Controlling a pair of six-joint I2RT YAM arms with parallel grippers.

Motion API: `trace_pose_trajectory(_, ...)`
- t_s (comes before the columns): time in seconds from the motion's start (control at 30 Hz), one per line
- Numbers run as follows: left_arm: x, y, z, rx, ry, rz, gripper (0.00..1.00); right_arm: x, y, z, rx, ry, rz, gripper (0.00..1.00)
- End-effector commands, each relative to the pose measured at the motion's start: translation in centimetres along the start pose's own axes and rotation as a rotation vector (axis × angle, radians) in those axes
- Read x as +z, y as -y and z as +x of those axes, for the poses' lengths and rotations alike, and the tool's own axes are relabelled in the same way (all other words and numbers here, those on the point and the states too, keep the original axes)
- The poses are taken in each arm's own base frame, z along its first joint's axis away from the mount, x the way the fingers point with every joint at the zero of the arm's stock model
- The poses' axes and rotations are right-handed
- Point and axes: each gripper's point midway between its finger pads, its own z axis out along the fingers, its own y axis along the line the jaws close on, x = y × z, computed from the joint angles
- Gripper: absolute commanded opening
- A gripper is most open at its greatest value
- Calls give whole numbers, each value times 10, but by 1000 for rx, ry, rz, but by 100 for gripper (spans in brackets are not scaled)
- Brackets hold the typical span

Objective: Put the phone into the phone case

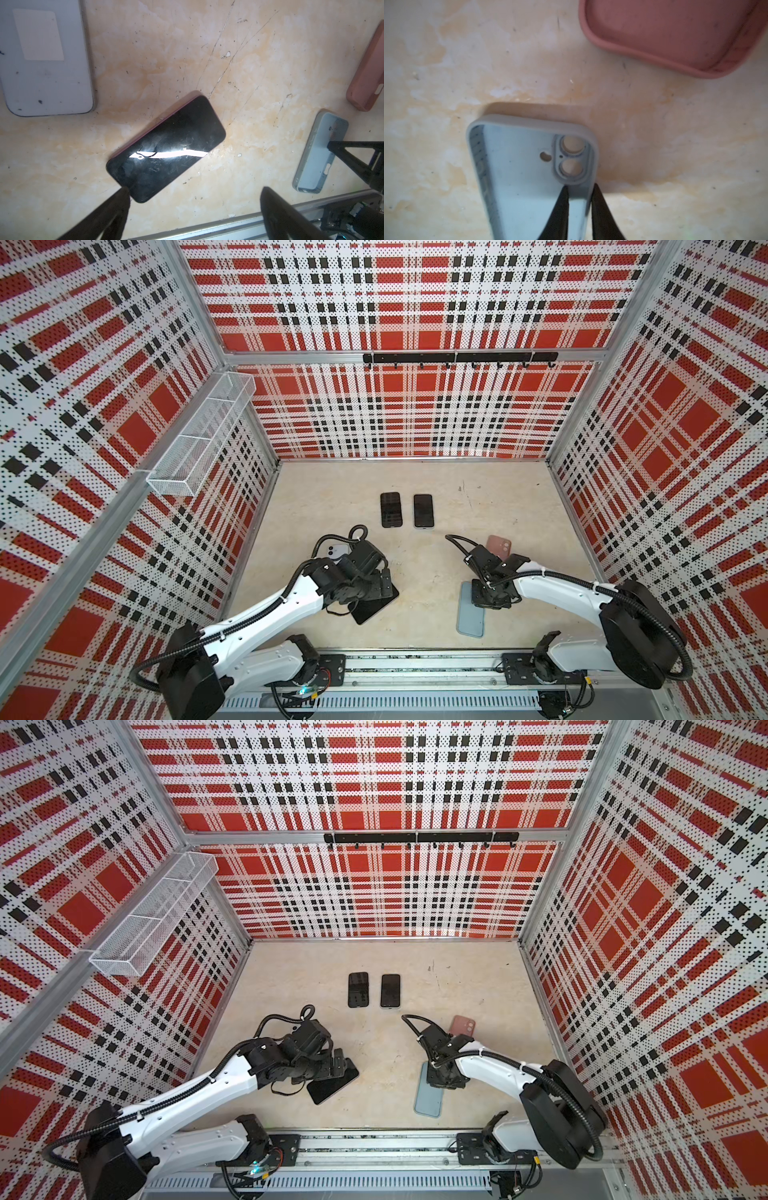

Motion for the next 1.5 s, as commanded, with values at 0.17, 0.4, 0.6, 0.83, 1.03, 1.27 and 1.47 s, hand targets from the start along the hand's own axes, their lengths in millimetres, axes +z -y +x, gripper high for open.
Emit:
trace_pose_trajectory(0.17, -3, 1, -7, -16, 31, 5, 100, -3, -24, -23, 17, 39, -39, 0)
trace_pose_trajectory(0.4, -8, 0, -12, -35, 62, 10, 100, -27, -80, -76, 3, 112, -130, 0)
trace_pose_trajectory(0.6, -11, -4, -12, -39, 70, 25, 100, -17, -125, -111, -68, 88, -138, 0)
trace_pose_trajectory(0.83, -10, -22, 0, -11, 38, -48, 99, 5, -138, -116, -88, 38, -128, 0)
trace_pose_trajectory(1.03, 0, -26, 10, 30, -13, -109, 100, 9, -135, -114, -89, 41, -119, 0)
trace_pose_trajectory(1.27, 7, -33, 19, -50, -38, -148, 100, -1, -130, -120, -101, 85, -105, 2)
trace_pose_trajectory(1.47, 1, -33, 17, -131, 2, -117, 100, -3, -128, -118, -103, 89, -114, 0)
